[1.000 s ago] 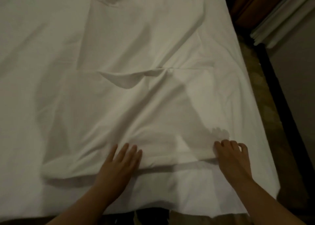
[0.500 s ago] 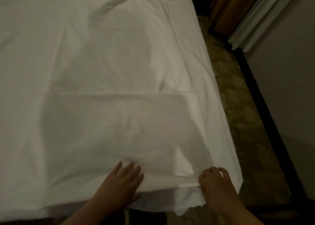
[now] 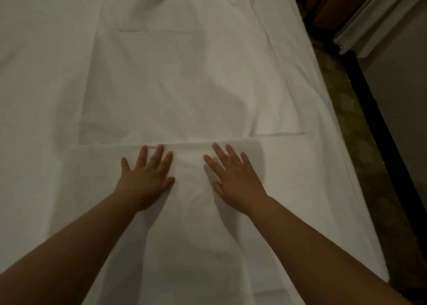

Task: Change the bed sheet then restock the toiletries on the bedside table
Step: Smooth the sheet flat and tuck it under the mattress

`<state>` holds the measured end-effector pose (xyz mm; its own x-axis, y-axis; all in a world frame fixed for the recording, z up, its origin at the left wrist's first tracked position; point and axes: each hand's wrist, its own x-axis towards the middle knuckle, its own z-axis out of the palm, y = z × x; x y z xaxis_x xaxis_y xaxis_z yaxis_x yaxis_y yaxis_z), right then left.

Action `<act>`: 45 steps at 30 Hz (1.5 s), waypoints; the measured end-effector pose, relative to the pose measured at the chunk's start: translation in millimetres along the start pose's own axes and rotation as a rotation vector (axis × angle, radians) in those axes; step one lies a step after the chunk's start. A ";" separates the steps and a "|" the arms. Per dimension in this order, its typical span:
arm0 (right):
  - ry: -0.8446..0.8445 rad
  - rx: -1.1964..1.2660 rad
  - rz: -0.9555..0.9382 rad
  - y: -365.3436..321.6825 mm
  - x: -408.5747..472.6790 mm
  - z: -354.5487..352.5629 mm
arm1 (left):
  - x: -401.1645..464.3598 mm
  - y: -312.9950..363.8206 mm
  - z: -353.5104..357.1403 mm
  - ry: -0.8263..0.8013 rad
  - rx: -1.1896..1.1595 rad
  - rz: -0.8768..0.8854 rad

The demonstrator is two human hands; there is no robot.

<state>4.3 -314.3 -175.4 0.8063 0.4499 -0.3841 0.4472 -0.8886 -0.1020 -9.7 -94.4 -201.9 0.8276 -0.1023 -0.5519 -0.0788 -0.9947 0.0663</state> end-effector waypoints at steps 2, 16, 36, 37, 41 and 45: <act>-0.064 -0.022 -0.023 -13.0 22.4 3.9 | 9.2 -18.3 1.7 0.013 0.004 0.021; 0.175 -0.013 0.596 27.5 -3.9 36.3 | -17.9 -126.0 22.2 0.380 -0.076 -0.196; 0.039 -0.001 -0.039 -154.4 -149.1 106.5 | -220.1 -73.9 124.7 0.205 -0.889 -0.733; 0.082 0.003 -0.122 -176.5 -147.8 108.0 | -221.7 -71.6 123.8 0.174 -0.930 -0.766; 0.191 -0.008 -0.246 -238.1 -137.8 102.8 | -223.3 -81.7 118.4 0.099 -1.157 -0.807; 0.378 -0.089 -0.272 -251.4 -111.7 105.3 | -226.5 -93.9 105.3 0.032 -1.383 -0.829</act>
<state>-239.0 -150.5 -203.4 0.7324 0.6808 0.0087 0.6797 -0.7304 -0.0668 -248.2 20.9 -170.6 0.3972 0.4493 -0.8002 0.8956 0.0006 0.4448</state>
